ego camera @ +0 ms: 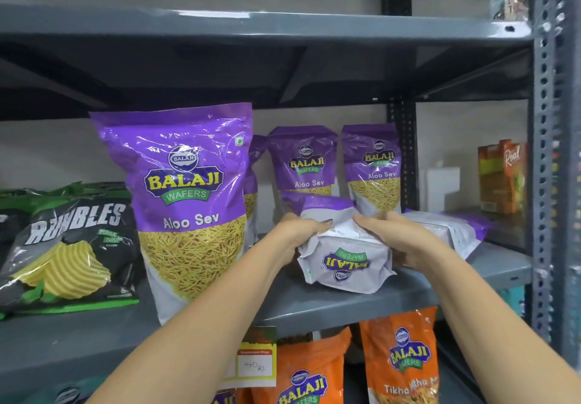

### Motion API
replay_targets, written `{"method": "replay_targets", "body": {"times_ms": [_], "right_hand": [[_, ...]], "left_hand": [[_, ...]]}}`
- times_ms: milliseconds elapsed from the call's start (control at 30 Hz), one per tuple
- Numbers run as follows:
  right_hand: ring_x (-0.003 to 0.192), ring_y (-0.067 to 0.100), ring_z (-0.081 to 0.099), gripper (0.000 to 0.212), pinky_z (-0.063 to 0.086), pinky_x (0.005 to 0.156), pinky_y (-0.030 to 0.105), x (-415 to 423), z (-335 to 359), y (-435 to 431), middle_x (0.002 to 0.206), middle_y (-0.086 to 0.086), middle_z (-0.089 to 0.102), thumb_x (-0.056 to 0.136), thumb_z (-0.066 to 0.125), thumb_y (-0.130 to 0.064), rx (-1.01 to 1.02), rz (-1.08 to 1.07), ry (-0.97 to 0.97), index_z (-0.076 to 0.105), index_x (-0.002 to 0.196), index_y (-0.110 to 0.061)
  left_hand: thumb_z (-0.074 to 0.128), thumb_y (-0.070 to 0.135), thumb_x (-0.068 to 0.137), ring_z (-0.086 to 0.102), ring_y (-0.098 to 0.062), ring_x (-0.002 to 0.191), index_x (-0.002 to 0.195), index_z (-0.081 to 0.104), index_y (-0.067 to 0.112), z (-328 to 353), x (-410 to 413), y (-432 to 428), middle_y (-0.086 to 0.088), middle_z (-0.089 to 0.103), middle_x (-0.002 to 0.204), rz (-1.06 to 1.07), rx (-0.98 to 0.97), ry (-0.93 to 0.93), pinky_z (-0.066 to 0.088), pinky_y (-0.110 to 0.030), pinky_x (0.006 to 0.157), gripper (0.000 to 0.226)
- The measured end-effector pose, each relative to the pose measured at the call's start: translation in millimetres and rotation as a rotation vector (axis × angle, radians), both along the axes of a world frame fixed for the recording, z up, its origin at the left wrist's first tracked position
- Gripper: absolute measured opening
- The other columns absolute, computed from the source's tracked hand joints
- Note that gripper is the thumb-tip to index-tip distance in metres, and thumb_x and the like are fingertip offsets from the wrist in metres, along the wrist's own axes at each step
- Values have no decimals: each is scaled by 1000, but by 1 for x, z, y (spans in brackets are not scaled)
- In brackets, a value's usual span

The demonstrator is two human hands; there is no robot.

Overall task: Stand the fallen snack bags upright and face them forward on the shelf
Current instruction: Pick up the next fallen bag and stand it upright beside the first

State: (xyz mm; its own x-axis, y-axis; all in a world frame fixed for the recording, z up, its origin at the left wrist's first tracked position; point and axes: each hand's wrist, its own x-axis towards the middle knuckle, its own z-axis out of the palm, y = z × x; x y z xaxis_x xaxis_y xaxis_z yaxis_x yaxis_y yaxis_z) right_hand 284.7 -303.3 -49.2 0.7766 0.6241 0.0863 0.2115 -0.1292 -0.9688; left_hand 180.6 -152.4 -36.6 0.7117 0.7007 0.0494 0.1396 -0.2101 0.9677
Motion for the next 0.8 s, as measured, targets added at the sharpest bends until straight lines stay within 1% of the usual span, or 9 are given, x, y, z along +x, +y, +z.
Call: {"method": "replay_targets", "body": {"times_ms": [67,100,167,233,367,433,567,733,800], "right_hand": [[82,26,67,51,55,71,40,0,2,6,113,18,67,81,74,-30,123,12,33,47,119,-10],[73,23,68,52,55,63,34,-1,4,8,109,16,67,80,75,-23,181,20,49,45,120,-11],[53,13,68,55,49,43,21,0,5,17,93,11,67,77,77,-11,254,-6,7,42,118,-14],[46,11,65,57,43,35,15,3,6,28,82,6,63,75,77,-2,294,-68,-104,39,116,-16],[76,24,66,57,59,68,37,9,0,49,95,9,65,74,74,1,301,-86,-221,38,113,-19],[77,17,63,58,56,67,35,12,-5,59,92,-1,60,70,73,1,284,-133,-319,37,109,-21],[95,31,63,65,53,82,51,16,-12,74,105,12,58,65,75,0,290,-127,-411,33,110,-21],[105,27,59,99,52,91,47,26,-14,83,117,13,56,62,80,-7,288,-102,-467,21,140,-26],[112,22,55,112,47,96,38,28,-12,85,125,7,51,64,83,-25,335,-39,-373,10,148,-31]], "left_hand": [[78,11,76,69,-18,64,121,59,-6,1,-1,1,-14,71,95,-35,-71,-116,56,-24,53,51],[74,3,79,68,-19,70,120,59,-9,2,-2,1,-14,70,98,-46,-91,-157,55,-23,53,46],[73,-7,75,68,-26,90,119,59,-9,2,2,6,-17,68,115,-19,-83,-267,58,-28,68,46],[79,-9,66,69,-31,99,120,56,-3,2,7,11,-19,69,114,76,-19,-366,58,-36,81,59],[85,-3,60,65,-14,93,117,48,20,-2,18,21,-2,65,109,140,162,-420,54,-26,74,72],[85,1,59,61,-2,85,114,46,28,-6,23,27,5,62,106,187,292,-424,52,-25,78,73],[83,21,61,56,-21,115,129,41,29,-13,27,37,2,60,123,359,539,-282,41,-41,101,81],[81,25,64,44,-25,130,136,34,29,-15,26,40,-1,57,133,443,620,-194,29,-45,109,86],[76,18,68,36,-26,136,143,27,26,-13,27,30,-3,46,144,485,594,-225,30,-44,111,90]]}}
